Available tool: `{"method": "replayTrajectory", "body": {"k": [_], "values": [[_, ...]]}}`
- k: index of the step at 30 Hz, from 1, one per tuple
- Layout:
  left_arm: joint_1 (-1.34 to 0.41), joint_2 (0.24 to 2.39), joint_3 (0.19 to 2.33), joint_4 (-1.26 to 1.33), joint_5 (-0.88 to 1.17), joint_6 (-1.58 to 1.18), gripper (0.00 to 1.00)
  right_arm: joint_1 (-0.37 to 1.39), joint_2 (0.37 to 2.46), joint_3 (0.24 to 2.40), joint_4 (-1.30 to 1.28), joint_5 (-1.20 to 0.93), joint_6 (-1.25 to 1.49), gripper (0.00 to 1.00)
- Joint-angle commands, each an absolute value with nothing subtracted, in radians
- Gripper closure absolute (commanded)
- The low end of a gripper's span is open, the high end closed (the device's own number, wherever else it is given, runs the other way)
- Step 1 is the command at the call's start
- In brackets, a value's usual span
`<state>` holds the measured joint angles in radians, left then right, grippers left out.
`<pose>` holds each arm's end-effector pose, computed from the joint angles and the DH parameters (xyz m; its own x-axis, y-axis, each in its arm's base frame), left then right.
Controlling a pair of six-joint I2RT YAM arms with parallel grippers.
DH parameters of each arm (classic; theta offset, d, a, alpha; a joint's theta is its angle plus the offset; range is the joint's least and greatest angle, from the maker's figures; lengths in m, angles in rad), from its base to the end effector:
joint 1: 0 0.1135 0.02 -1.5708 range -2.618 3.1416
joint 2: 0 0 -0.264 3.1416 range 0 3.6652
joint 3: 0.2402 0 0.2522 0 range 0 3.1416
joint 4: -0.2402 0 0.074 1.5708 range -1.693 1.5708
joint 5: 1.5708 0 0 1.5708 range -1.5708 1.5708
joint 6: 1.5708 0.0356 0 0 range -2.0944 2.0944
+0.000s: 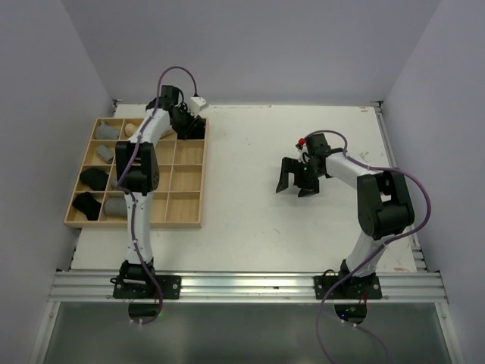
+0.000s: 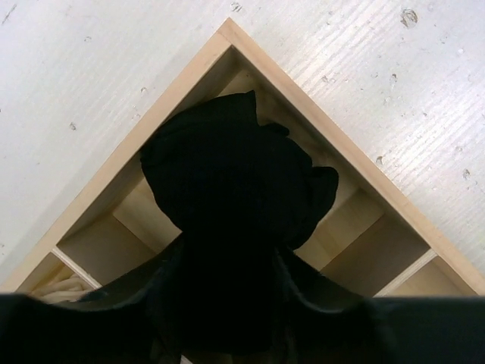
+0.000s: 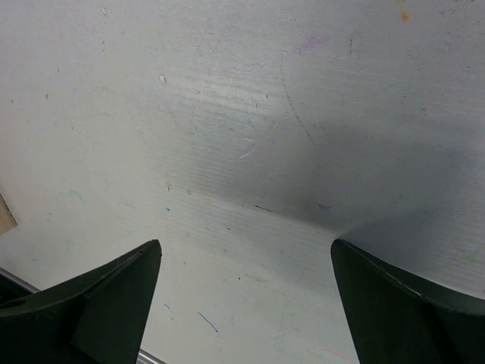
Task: Roll the underwear
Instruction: Place the rolled underwear into the container
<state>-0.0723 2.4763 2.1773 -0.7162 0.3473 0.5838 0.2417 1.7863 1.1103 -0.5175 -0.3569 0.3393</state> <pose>0.5339 -0.0508 0.1703 -0.5709 0.5610 -0.5995 0.6731 0.7379 0.0495 0.3316 0.0946 0.1651 -0.9674 0.0827 -0.2393 -0.0289 0.9029 0.4289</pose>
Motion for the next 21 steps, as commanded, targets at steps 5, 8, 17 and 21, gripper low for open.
{"method": "replayTrajectory", "body": {"k": [5,8,17,21], "values": [[-0.061,2.427,2.013,-0.646,0.330,0.569,0.35,0.238,1.761,1.118,-0.537,-0.362,0.333,0.01],[-0.060,2.372,1.982,-0.604,0.327,0.566,0.30,0.238,1.759,1.127,-0.540,-0.364,0.331,0.02],[-0.061,2.254,2.000,-0.529,0.344,0.552,0.24,0.239,1.744,1.137,-0.546,-0.354,0.330,0.01],[-0.061,2.185,1.974,-0.460,0.321,0.540,0.09,0.238,1.729,1.144,-0.548,-0.342,0.324,0.01]]}}
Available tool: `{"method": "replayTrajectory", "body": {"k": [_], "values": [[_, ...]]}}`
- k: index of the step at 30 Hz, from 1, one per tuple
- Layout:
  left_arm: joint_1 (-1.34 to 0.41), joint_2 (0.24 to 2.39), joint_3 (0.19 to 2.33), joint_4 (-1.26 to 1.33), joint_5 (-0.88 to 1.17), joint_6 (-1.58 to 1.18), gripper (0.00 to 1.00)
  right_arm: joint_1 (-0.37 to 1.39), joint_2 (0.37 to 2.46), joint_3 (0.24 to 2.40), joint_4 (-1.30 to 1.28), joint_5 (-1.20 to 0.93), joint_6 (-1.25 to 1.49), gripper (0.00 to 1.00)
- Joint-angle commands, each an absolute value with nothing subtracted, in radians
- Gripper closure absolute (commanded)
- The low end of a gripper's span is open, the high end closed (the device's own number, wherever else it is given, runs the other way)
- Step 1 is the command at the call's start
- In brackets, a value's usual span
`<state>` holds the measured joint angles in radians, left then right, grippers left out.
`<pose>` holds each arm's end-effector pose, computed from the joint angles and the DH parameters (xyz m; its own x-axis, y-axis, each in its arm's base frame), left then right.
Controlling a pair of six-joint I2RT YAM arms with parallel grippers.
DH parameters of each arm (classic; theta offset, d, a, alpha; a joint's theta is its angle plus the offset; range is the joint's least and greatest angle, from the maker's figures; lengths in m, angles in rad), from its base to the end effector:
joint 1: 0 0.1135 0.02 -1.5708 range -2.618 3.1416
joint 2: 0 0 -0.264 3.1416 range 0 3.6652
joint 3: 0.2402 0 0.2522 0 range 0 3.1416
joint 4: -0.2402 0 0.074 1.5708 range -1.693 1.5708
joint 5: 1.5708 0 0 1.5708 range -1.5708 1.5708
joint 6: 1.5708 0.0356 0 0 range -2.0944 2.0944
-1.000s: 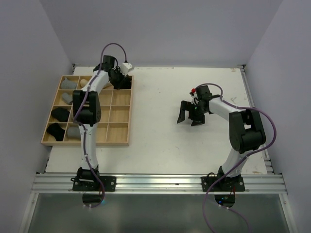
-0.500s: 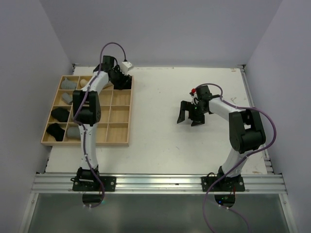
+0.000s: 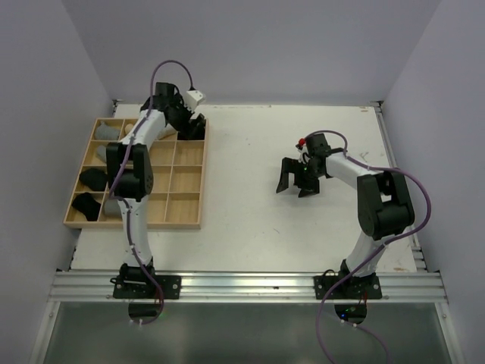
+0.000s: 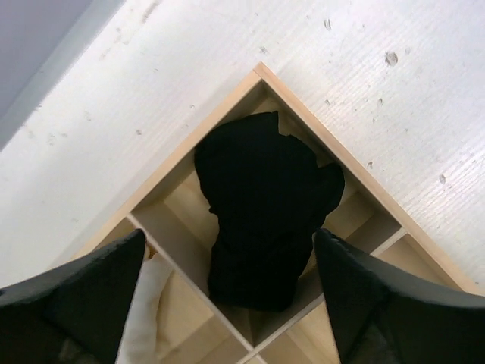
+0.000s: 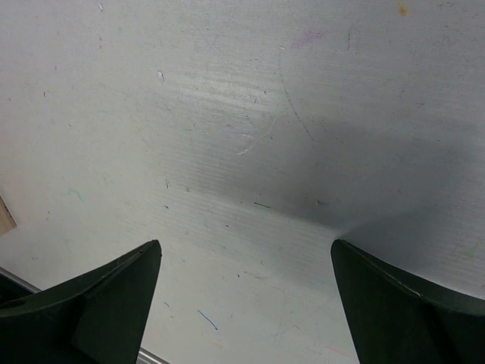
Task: Roll the underwear
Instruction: Place the rolled underwear into the container
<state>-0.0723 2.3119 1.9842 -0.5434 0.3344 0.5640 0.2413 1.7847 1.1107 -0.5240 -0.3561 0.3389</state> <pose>0.5166 -0.0491 0.2039 -0.4957 0.5422 -0.6785 0.6437 0.7538 0.1321 0.3311 0.0943 0.1655 -0.9683 0.0826 -0.2356 -0.0269 0.9037 0.4273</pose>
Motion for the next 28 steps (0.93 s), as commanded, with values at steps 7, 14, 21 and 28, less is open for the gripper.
{"method": "replayTrajectory", "body": {"k": [7,14,21,28], "values": [[-0.075,2.079,1.996,-0.458,0.324,0.529,0.00,0.235,1.655,1.178,-0.535,-0.299,0.304,0.01],[-0.241,1.933,1.881,-0.572,0.284,0.507,0.00,0.229,1.522,1.175,-0.460,-0.339,0.273,0.01],[-0.348,1.789,1.541,-0.489,0.457,0.295,0.00,0.232,1.378,1.014,-0.330,-0.428,0.267,0.01],[-0.354,1.736,1.427,-0.406,0.486,0.232,0.00,0.250,1.273,0.919,-0.322,-0.427,0.218,0.01]]}}
